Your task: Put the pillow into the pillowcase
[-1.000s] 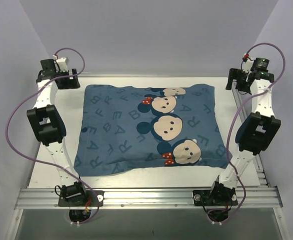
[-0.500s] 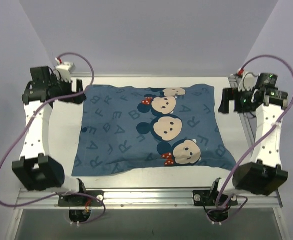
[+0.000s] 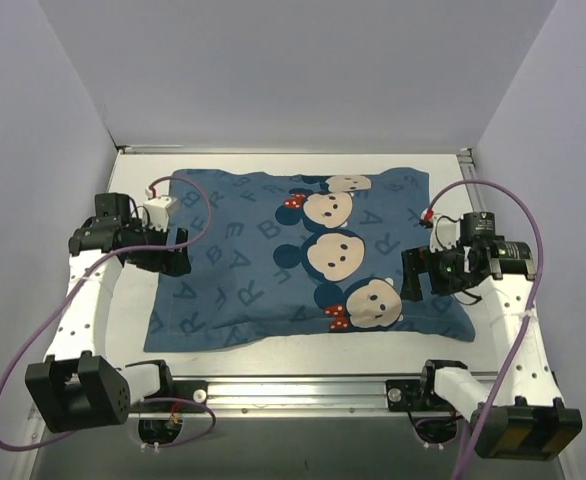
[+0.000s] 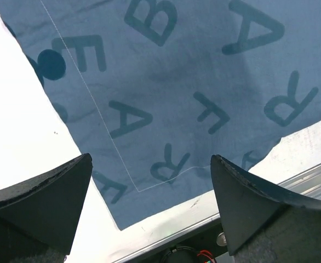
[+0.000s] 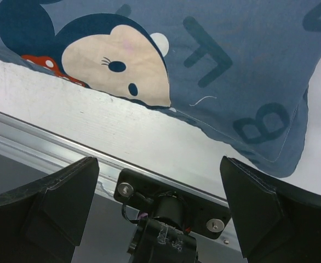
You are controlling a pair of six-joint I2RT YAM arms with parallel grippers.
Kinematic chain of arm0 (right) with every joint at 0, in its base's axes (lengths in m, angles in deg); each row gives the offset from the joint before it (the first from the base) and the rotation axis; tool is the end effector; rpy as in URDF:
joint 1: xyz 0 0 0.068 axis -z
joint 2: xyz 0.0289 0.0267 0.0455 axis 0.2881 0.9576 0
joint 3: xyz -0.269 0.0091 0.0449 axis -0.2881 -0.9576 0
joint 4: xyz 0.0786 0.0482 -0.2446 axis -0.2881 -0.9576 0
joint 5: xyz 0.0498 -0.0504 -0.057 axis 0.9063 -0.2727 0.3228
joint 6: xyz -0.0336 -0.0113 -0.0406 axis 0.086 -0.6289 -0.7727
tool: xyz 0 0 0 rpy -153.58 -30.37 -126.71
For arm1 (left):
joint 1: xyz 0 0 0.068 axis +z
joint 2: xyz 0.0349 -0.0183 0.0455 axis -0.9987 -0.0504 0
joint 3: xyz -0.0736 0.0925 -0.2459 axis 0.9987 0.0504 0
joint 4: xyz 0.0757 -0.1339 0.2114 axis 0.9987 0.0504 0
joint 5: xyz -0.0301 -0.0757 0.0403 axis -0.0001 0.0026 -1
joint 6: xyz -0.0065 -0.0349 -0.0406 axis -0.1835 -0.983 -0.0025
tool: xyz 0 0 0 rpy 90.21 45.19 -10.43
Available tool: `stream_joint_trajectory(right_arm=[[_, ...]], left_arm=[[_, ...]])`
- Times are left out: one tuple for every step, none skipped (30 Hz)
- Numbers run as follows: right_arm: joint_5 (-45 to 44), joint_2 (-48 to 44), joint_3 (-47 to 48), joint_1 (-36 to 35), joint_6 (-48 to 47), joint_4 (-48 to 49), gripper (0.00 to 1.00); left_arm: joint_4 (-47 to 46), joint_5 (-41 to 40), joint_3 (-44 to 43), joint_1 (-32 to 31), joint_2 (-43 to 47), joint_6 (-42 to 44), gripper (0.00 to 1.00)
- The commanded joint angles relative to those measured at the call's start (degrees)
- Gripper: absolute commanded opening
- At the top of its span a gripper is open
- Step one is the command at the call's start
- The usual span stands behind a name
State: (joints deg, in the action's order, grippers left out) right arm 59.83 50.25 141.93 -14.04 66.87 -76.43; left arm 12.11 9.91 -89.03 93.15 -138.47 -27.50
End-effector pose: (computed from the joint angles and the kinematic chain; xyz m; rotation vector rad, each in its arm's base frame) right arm 0.1909 0.0058 0.3227 -0.4581 2.4225 0.4021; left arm 0.2297 0.0102 0.3003 0.3841 2.5279 -0.3869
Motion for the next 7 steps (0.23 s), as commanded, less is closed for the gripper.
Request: stream_joint_trajectory(right_arm=[[-0.9, -3.3, -1.3, 0.6, 3.0, 0.4, 1.00], [-0.7, -3.8, -1.4, 1.1, 3.0, 0.5, 1.00], [-0.7, -4.4, -1.3, 1.3, 3.1, 0.5, 1.00], [-0.8, -4.7, -1.2, 1.3, 3.2, 0.5, 1.00], [-0.9, -4.9, -1.2, 1.6, 3.3, 0.5, 1.00], [-0.9, -5.4, -1.2, 1.7, 3.3, 0.5, 1.00], [-0.9, -5.7, -1.2, 1.8, 3.3, 0.5, 1.00]], left_arm=[[-1.8, -0.6, 0.6, -0.2, 5.0, -0.1, 0.97], [-2.1, -0.7, 1.4, -0.3, 5.5, -0.4, 0.98], [-2.2, -0.4, 1.7, -0.3, 6.0, -0.5, 0.97], [-2.1, -0.2, 1.9, -0.3, 6.3, -0.5, 0.98], [-2.3, -0.2, 2.2, -0.3, 6.5, -0.6, 0.98], [-2.5, -0.1, 2.2, -0.3, 7.1, -0.9, 0.97], [-2.6, 0.0, 2.1, -0.3, 7.2, -0.9, 0.98]])
